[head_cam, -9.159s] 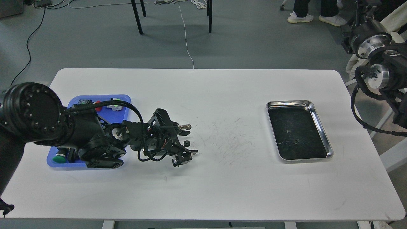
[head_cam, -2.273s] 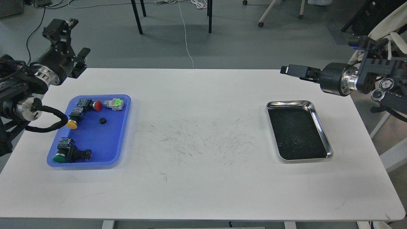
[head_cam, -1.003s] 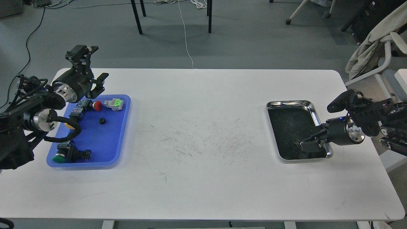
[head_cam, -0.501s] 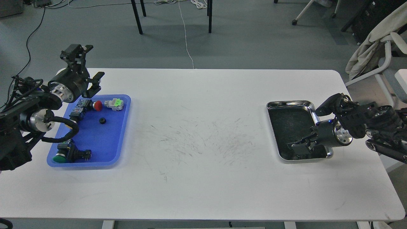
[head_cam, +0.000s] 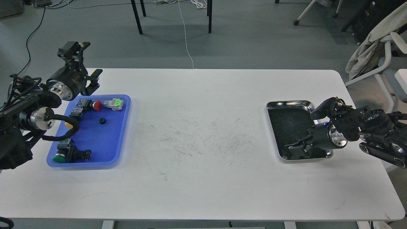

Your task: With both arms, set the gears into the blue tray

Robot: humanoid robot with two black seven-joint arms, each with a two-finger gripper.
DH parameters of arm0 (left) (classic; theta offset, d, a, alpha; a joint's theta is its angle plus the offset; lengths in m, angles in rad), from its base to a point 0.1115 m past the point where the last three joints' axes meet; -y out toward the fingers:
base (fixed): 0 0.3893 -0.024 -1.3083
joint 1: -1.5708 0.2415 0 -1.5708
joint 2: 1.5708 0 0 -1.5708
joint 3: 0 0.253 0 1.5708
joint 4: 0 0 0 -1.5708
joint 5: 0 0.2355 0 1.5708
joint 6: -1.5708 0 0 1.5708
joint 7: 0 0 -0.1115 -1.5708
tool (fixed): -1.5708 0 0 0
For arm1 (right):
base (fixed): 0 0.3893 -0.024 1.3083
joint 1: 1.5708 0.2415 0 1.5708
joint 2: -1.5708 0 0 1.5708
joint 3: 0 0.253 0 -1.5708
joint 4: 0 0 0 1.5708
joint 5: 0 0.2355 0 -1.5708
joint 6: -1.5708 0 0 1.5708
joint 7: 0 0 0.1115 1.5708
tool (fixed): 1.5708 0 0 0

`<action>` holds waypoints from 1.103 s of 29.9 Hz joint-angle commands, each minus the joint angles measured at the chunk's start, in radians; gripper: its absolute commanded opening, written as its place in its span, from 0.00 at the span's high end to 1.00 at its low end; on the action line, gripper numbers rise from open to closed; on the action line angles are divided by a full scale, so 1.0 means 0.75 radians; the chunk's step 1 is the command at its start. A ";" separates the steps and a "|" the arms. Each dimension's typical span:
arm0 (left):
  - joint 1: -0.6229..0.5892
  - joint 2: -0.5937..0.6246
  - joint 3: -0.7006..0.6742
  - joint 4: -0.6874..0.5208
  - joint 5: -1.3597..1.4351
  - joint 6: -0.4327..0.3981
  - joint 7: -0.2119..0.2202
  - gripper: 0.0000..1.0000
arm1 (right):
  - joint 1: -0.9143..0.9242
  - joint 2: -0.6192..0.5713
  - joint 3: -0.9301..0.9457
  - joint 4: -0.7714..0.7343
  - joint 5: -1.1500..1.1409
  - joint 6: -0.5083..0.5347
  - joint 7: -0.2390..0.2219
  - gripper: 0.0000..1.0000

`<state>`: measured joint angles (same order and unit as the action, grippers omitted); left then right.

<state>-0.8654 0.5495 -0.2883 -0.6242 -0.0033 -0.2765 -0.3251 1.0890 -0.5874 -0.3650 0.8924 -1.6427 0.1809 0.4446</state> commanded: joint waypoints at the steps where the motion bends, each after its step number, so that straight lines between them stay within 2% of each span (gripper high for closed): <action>1: 0.002 0.002 0.000 0.000 0.000 -0.001 0.000 0.02 | 0.000 0.002 0.000 0.000 0.000 0.002 0.000 0.37; 4: 0.002 0.000 0.000 0.000 0.000 0.001 0.000 0.02 | 0.008 0.000 -0.002 -0.004 0.000 0.002 0.002 0.38; 6: 0.002 0.000 0.000 -0.002 0.000 0.001 0.000 0.02 | 0.008 0.000 -0.002 -0.008 0.000 0.002 0.002 0.42; 21: 0.002 0.004 0.006 -0.002 0.004 0.001 0.002 0.02 | 0.055 0.000 -0.031 0.005 0.000 0.033 0.007 0.39; 27: 0.002 0.006 0.006 0.000 0.004 -0.001 0.002 0.02 | 0.066 0.000 -0.059 0.007 0.000 0.041 0.027 0.39; 33: 0.002 0.000 0.006 0.000 0.002 0.001 0.002 0.02 | 0.066 0.000 -0.059 0.005 0.000 0.039 0.029 0.43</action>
<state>-0.8637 0.5519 -0.2833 -0.6243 0.0001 -0.2764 -0.3237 1.1393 -0.5877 -0.4095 0.8962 -1.6426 0.2118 0.4662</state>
